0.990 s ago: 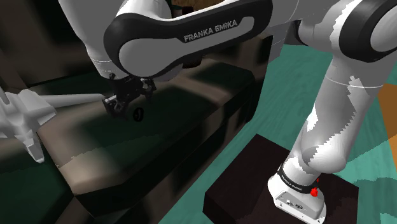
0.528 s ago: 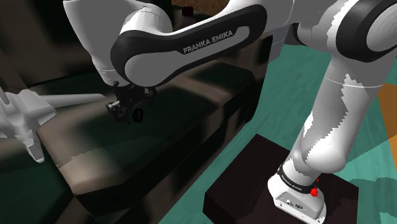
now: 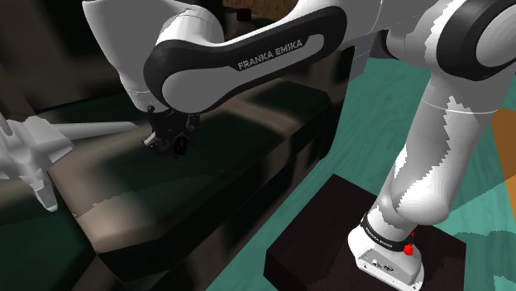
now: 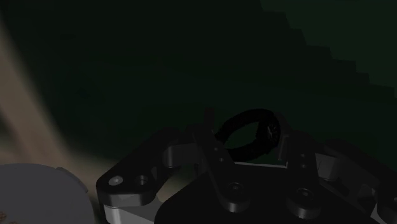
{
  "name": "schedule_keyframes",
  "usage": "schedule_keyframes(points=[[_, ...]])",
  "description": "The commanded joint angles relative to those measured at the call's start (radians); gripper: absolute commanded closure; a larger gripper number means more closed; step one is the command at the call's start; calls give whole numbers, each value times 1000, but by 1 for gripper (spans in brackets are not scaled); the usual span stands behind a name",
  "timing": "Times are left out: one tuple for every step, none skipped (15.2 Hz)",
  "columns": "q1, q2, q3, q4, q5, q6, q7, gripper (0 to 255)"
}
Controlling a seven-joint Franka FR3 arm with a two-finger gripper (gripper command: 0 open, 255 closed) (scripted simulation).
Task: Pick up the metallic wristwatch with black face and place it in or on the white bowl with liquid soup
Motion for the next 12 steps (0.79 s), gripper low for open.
schedule_keyframes(points=[[0, 0, 0, 0, 0, 0, 0, 255], [0, 0, 0, 0, 0, 0, 0, 255], [0, 0, 0, 0, 0, 0, 0, 255], [0, 0, 0, 0, 0, 0, 0, 255], [0, 0, 0, 0, 0, 0, 0, 255], [0, 0, 0, 0, 0, 0, 0, 255], [0, -2, 1, 11, 2, -12, -4, 255], [1, -3, 1, 23, 4, -24, -8, 255], [1, -4, 2, 35, 6, -37, -12, 255], [2, -5, 2, 47, 7, -49, -16, 255], [2, -6, 3, 60, 9, -62, -19, 255], [3, -6, 3, 73, 10, -74, -23, 255]])
